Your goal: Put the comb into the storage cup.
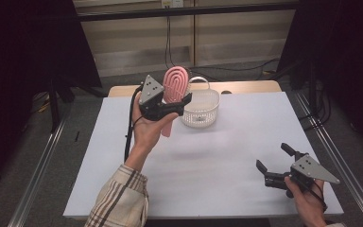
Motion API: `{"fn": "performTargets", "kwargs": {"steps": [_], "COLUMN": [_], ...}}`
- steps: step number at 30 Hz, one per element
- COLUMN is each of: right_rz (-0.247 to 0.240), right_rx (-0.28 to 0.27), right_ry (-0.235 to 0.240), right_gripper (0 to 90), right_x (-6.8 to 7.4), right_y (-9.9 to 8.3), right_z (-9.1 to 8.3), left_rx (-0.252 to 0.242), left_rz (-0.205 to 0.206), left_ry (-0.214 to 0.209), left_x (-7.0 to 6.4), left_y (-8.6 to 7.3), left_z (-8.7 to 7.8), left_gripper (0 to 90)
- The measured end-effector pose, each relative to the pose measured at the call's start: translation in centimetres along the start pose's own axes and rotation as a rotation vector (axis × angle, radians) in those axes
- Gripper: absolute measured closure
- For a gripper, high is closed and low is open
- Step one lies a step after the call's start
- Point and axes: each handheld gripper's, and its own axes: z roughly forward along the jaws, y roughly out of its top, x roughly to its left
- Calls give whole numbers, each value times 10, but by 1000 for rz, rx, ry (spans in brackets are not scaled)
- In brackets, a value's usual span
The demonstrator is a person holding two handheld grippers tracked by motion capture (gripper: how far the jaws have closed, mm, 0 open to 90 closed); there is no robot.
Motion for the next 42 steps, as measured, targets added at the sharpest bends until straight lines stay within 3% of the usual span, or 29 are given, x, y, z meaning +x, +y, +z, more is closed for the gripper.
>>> {"fn": "performTargets", "kwargs": {"steps": [11,14,16,17,22,30,42], "right_rz": [0,8,7,8,7,10,17], "right_rx": [0,3,4,2,1,0,-5], "right_ry": [7,5,8,7,8,9,7], "right_gripper": [0,0,0,0,0,0,0], "right_x": [0,0,0,0,0,0,-1], "right_y": [0,0,0,0,0,0,0], "right_z": [0,0,0,0,0,-1,-2], "left_rx": [-20,-13,-24,-22,-20,-35,-54], "left_rz": [-18,17,1,17,20,0,4], "left_ry": [27,35,31,39,56,49,47], "left_x": [10,13,14,15,19,21,23], "left_y": [1,2,3,4,6,8,22], "left_z": [10,11,13,14,19,33,49], "left_gripper": [194,194,194,194,194,194,195]}}
